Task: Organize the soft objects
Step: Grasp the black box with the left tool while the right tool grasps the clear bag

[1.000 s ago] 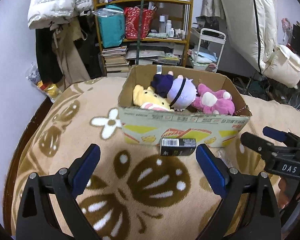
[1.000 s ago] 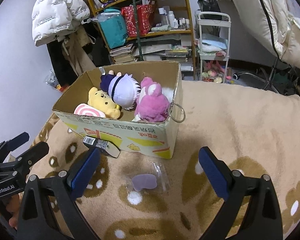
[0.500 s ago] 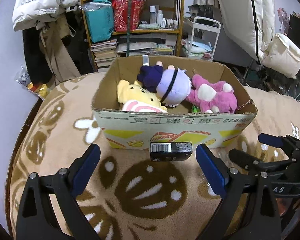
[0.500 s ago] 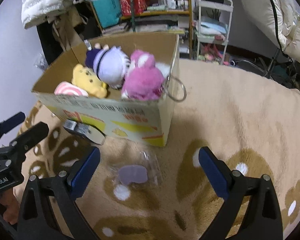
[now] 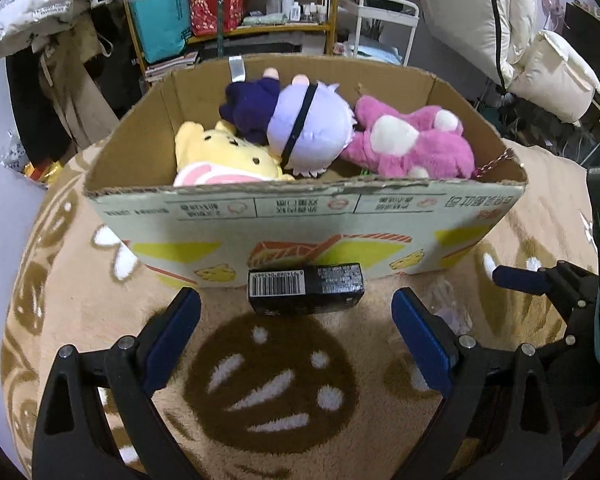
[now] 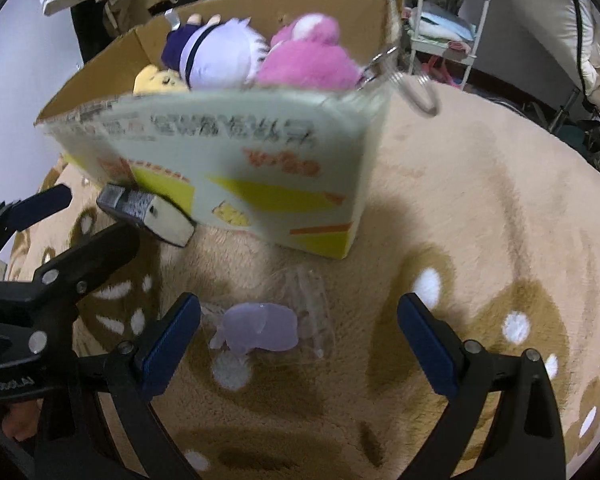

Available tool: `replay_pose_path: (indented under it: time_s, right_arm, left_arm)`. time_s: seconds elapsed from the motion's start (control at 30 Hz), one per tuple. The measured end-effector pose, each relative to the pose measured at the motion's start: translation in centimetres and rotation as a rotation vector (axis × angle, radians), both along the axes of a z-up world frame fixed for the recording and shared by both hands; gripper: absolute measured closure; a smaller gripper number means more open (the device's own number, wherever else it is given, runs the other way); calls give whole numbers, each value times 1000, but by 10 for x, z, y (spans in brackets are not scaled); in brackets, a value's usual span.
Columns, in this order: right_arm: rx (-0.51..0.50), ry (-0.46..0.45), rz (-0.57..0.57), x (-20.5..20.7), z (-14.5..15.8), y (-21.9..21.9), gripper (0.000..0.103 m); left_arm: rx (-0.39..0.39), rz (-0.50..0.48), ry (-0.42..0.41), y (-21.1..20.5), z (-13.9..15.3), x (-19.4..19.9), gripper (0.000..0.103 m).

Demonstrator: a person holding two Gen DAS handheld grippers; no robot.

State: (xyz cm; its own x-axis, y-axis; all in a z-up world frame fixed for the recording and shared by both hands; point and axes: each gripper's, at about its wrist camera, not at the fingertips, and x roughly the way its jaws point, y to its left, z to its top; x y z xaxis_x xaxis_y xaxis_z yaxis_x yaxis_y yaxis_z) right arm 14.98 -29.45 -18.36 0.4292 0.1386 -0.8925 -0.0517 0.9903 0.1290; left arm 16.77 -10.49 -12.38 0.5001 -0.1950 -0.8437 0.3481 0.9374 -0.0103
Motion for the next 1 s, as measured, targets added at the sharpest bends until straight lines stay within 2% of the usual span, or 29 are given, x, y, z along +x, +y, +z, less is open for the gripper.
replay_pose_path:
  time_s: [0.27,0.43,0.57,0.73,0.77,1.0]
  right_arm:
    - [-2,49,58,6,-16,16,0]
    - [-46,67,85,8,-21,24,0]
    - [-106,82,104,6,-23,33,8]
    - [-95,86,86,1,-23,32,18]
    - [-93,86,79,1,-23,32,21]
    - [-94,73,76,-2,-20,32,21]
  left_arm:
    - [-5,24,50,0,-15,12,8]
    - [-2,21,66,-2,-20,16,8]
    - [-16,30,94,-2,-25,22,17]
    - [-28,36,118,0,-27,25,32]
    - [-32,41,117,1,-27,25,39]
    - [-34,63,94,7,-24,16,40]
